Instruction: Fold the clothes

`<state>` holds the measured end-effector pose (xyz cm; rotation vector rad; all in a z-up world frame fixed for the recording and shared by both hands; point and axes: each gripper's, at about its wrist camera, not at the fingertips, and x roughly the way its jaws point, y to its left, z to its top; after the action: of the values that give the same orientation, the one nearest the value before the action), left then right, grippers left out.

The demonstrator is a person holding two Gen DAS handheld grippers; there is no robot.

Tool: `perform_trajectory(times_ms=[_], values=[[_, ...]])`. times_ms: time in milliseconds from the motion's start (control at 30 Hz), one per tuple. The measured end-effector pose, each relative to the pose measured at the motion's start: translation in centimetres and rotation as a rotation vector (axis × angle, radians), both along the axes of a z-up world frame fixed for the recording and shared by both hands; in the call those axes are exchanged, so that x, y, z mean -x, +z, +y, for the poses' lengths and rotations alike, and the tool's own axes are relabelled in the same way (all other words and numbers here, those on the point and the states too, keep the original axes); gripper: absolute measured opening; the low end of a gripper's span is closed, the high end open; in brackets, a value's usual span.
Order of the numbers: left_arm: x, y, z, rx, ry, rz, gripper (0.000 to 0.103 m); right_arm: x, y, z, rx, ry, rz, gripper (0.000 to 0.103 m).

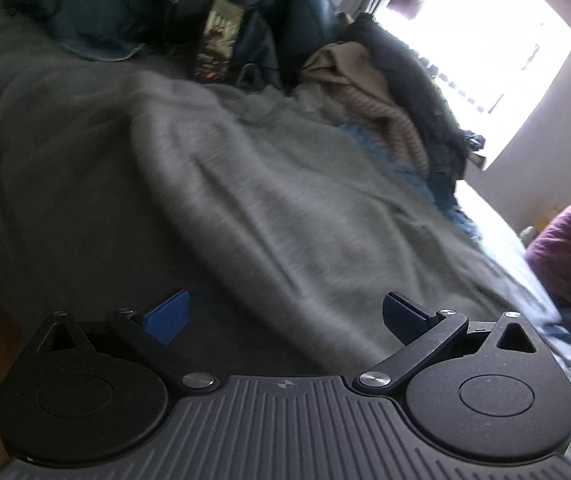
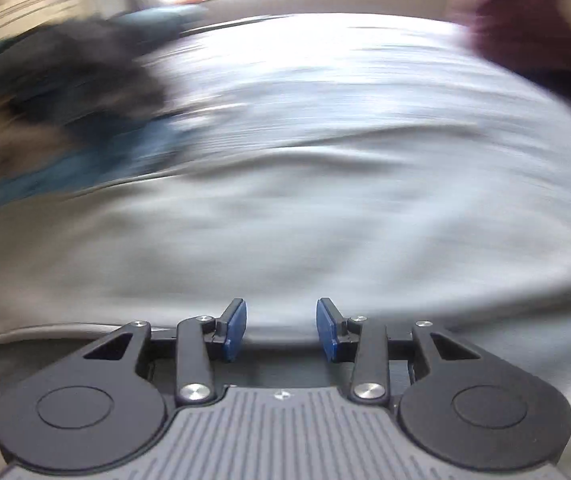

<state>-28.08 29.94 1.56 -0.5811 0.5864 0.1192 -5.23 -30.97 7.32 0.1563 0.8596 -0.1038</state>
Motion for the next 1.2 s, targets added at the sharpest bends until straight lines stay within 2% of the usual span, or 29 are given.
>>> perform_trajectory(times_ms=[67,133,233,300,400,500,633,800,867,967,1133,1200], values=[[0.0,-0.4,0.1,-0.005,0.015,0.011,0.103,4.0,1.8,-4.9,-0.001,-0.117,-0.029,0.043],[0.2,-0.4,-0.1,-0.016,0.016,0.016,0.103,8.9,4.3,-7.3,-0.054,-0.131,-0.097,0.043],[0.0,-0.3,-0.5,-0.034,0.012,0.009,0.103,16.3,6.9,-5.7,-0.108,-0.020,-0.221,0.047],[-0.3,-0.6,-0.6,-0.023,0.020,0.015,0.103,21.1,8.4,-4.1,-0.137,0.066,-0.302,0.060],[-0.7,-1.3,-0.8,0.002,0.032,0.035,0.103,25.6,7.9,-0.4,-0.113,0.177,-0.358,0.060],[-0.8,-1.6,-1.6,-0.021,0.038,0.052,0.103,25.6,4.5,4.0,-0.081,0.251,-0.311,0.060],[-1.0,-1.3,-3.1,-0.084,0.035,0.069,0.102,24.0,0.3,7.6,-0.101,0.287,-0.225,0.058],[-1.3,-0.8,-4.7,-0.125,0.033,0.059,0.102,23.6,-1.6,8.5,-0.030,0.311,-0.211,0.057],[-1.5,-1.0,-5.0,-0.138,0.050,0.050,0.102,23.8,-2.1,6.9,0.002,0.258,-0.191,0.057],[-1.8,-1.5,-4.9,-0.134,0.078,0.060,0.101,24.8,-2.4,2.4,0.013,0.107,-0.166,0.058],[-1.5,-1.5,-5.0,-0.164,0.110,0.055,0.101,28.2,-1.4,-7.0,0.033,-0.261,-0.150,0.058],[-1.2,-1.3,-5.1,-0.165,0.122,0.053,0.101,30.0,-0.7,-9.4,0.010,-0.356,-0.173,0.058]])
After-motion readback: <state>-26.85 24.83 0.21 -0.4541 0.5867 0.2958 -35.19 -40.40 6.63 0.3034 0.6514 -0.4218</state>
